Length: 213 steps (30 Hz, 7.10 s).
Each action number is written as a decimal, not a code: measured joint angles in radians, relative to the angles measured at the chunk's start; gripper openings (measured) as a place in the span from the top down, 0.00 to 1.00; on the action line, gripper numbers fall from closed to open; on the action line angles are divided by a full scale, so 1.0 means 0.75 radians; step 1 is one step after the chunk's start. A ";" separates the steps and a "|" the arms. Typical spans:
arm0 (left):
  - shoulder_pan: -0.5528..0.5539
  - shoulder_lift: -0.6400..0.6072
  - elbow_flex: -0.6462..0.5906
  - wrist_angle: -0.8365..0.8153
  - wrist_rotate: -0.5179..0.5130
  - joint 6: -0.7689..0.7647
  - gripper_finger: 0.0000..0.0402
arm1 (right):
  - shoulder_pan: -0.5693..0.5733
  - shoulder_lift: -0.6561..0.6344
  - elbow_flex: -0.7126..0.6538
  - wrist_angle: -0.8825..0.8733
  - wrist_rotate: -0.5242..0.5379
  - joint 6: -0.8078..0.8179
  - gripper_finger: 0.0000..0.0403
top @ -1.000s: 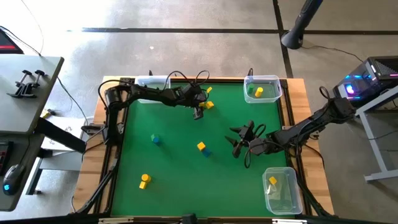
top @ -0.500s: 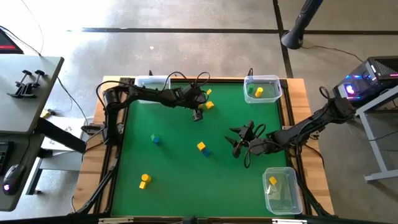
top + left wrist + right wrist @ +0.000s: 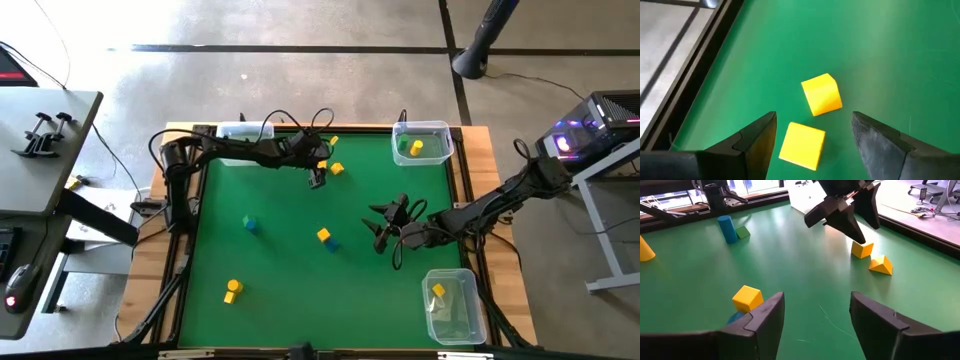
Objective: Sort blocks by size
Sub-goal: Put the yellow cube block into the top left transparent bin, then put the blue triangle block into the bottom transparent bin
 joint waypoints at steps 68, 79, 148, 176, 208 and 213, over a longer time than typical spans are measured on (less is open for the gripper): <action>-0.007 -0.708 -0.391 -0.550 -1.074 -0.090 0.77 | 0.001 -0.001 0.000 -0.027 -0.014 0.044 0.47; 0.514 -0.869 -0.675 -0.481 -0.248 -0.379 0.76 | -0.001 -0.001 0.000 -0.020 0.000 0.041 0.47; -0.994 -0.588 -0.568 0.403 -1.065 -0.583 0.44 | -0.229 0.757 0.316 0.402 -0.817 -0.590 0.47; -1.004 -0.544 -0.568 0.467 -1.132 -0.551 0.44 | -0.412 0.885 0.326 0.462 -1.323 -0.709 0.47; -1.004 -0.544 -0.568 0.461 -1.126 -0.549 0.44 | -0.399 0.726 0.321 0.259 -1.340 -0.702 0.85; -1.004 -0.544 -0.568 0.461 -1.126 -0.549 0.44 | -0.338 0.718 0.356 0.258 -1.202 -0.639 0.82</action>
